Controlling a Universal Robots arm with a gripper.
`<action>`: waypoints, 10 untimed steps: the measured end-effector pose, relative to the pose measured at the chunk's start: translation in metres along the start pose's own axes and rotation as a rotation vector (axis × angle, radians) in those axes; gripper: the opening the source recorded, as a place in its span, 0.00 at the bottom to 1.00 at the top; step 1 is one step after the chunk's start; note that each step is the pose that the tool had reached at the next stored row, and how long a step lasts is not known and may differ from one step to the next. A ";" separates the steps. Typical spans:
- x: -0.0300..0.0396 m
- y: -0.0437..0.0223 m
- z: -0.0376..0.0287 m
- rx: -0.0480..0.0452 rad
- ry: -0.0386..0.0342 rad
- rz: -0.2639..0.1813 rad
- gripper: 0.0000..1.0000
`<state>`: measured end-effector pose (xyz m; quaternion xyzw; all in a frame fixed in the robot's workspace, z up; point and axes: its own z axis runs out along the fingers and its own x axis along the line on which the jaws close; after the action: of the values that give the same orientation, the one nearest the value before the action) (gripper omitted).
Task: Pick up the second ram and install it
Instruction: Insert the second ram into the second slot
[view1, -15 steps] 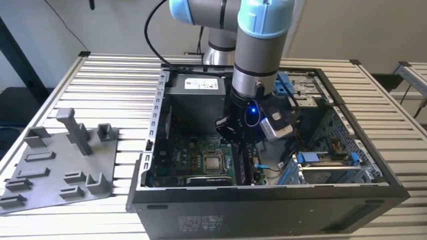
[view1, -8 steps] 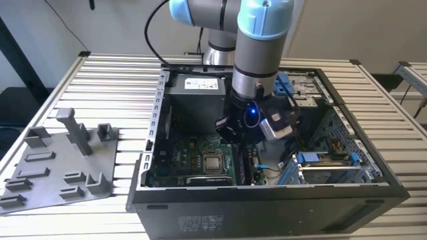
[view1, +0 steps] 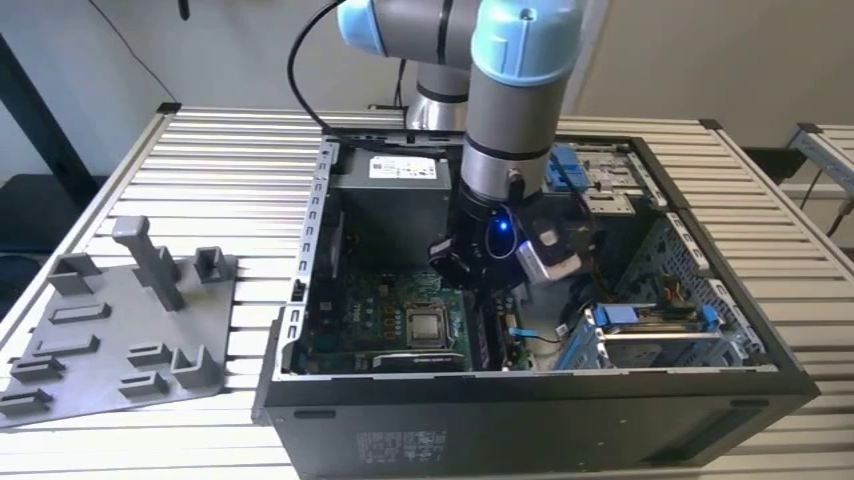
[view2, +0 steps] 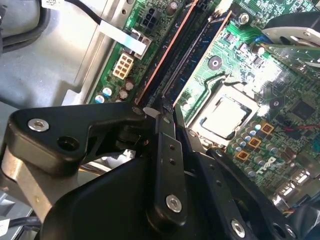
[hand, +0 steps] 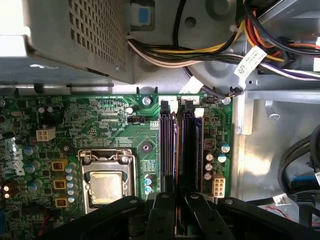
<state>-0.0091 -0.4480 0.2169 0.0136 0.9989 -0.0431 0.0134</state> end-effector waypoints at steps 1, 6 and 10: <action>0.0001 0.0000 0.0005 0.0000 -0.0001 -0.001 0.14; 0.0003 0.0004 0.0048 -0.0001 -0.0004 -0.004 0.14; 0.0004 0.0008 0.0093 0.0004 -0.0004 -0.007 0.14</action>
<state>-0.0092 -0.4481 0.2075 0.0102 0.9989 -0.0434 0.0135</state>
